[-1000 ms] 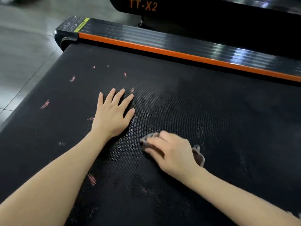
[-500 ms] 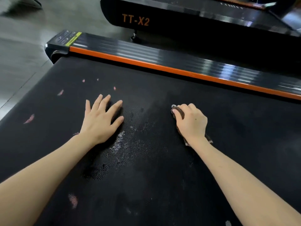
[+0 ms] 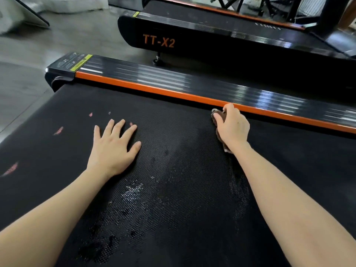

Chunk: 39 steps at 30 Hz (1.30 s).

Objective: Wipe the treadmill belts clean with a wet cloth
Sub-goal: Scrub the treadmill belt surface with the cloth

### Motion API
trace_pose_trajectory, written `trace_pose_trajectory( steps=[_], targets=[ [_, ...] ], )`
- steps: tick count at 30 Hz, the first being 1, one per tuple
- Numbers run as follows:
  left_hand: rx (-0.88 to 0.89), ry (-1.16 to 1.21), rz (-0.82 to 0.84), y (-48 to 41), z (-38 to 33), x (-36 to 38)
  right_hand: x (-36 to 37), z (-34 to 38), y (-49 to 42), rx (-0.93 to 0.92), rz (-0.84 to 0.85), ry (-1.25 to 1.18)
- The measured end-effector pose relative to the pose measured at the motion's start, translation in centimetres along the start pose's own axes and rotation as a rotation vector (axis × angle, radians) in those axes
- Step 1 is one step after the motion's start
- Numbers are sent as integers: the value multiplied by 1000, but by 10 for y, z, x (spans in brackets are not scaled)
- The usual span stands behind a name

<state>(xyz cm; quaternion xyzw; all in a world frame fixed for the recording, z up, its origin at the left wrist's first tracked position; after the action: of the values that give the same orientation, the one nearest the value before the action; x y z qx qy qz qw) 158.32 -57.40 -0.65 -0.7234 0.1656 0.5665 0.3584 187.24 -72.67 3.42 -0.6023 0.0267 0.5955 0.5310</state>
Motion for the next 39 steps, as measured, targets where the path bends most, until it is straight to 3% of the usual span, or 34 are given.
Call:
trace_pose_trajectory(
  steps=[6, 11, 15, 19, 21, 24, 26, 29, 34, 37, 39],
  targets=[
    [2, 1, -8, -1, 0, 0, 25, 42, -14, -113, 158, -105],
    [0, 11, 12, 0, 0, -1, 5, 102, 44, -403, 307, -292],
    [-1, 1, 21, -1, 0, 0, -32, 96, 94, -575, 244, -381],
    [8, -3, 3, 0, -1, -1, -25, 90, 88, -707, 260, -346],
    [10, -2, 5, -1, 0, -1, -7, 92, 63, -671, 228, -249],
    [0, -3, 4, 1, -1, -1, 26, 92, 20, -352, 251, -100],
    [-5, -2, 4, 0, -2, -1, 34, 100, 17, -274, 271, -79],
    [-8, 1, 13, -1, -2, -1, 7, 117, 61, -373, 304, -144],
    [-11, 14, 17, 0, -3, -3, -89, 116, 174, -619, 376, -448],
    [-14, 18, 8, 0, -2, -4, -100, 92, 178, -693, 345, -404],
    [-20, 20, 9, 0, -2, -4, -81, 87, 148, -587, 249, -296]
  ],
)
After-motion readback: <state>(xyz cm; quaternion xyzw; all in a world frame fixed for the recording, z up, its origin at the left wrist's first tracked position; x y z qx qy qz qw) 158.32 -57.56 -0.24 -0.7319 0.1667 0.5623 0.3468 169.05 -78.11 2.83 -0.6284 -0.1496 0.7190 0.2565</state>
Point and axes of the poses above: each hand's wrist, its own y-axis away from the middle knuckle, its own x-axis out of the palm, z = x × y, the point moved 4 cm from there along -y, towards the middle knuckle, and after that the axes turned 14 degrees about -z, right-handed, at the moved point
